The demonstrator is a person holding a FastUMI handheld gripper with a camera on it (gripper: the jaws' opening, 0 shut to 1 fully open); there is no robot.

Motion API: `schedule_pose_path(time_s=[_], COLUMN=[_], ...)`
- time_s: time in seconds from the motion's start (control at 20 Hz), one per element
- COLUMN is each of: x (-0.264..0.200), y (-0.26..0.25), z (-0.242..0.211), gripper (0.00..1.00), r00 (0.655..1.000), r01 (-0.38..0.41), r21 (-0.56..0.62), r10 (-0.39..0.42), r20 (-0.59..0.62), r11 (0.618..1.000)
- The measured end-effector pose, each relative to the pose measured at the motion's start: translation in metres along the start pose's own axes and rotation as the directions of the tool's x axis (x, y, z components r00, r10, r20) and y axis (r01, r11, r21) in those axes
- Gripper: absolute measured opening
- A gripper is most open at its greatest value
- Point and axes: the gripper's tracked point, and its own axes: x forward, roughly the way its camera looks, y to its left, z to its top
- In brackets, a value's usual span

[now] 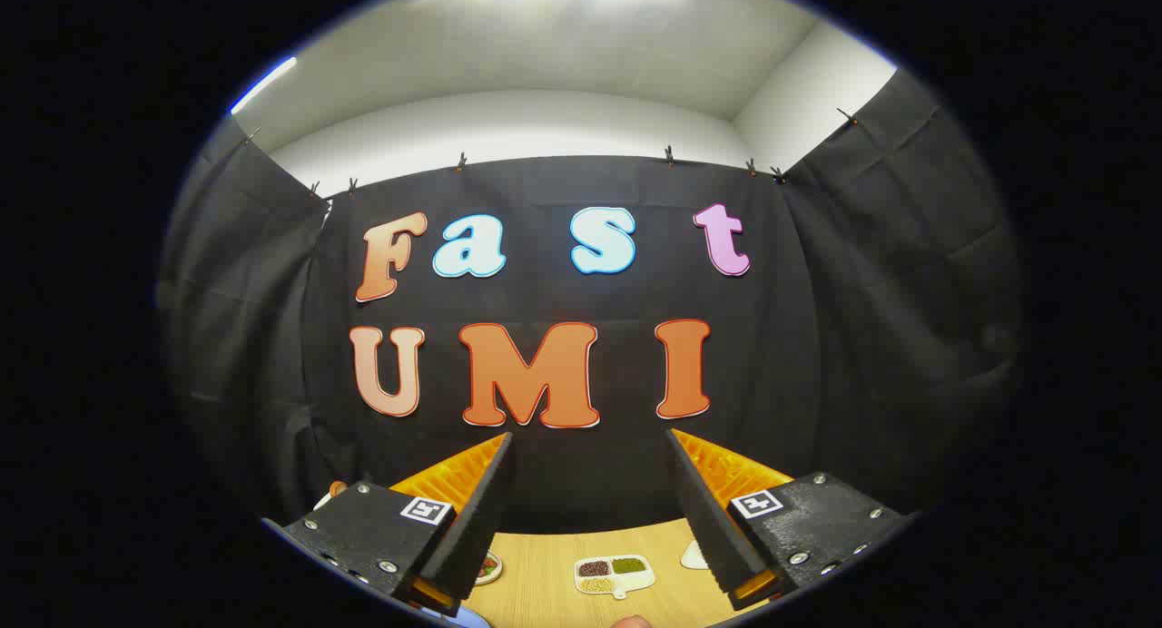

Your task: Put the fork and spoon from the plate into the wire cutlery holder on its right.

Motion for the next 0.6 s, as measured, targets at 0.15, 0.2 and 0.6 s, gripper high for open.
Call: schedule_pose_path(time_s=[0.15, 0.2, 0.6], x=[0.002, 0.003, 0.003], y=[0.001, 0.001, 0.009], z=[0.001, 0.004, -0.001], gripper=[0.96, 0.96, 0.96], r00=[1.000, 1.000, 1.000], r01=[0.008, 0.012, 0.007], r21=[-0.002, -0.004, 0.003], r10=[-0.008, -0.012, -0.007], r20=[-0.009, -0.001, -0.017], r11=[1.000, 1.000, 1.000])
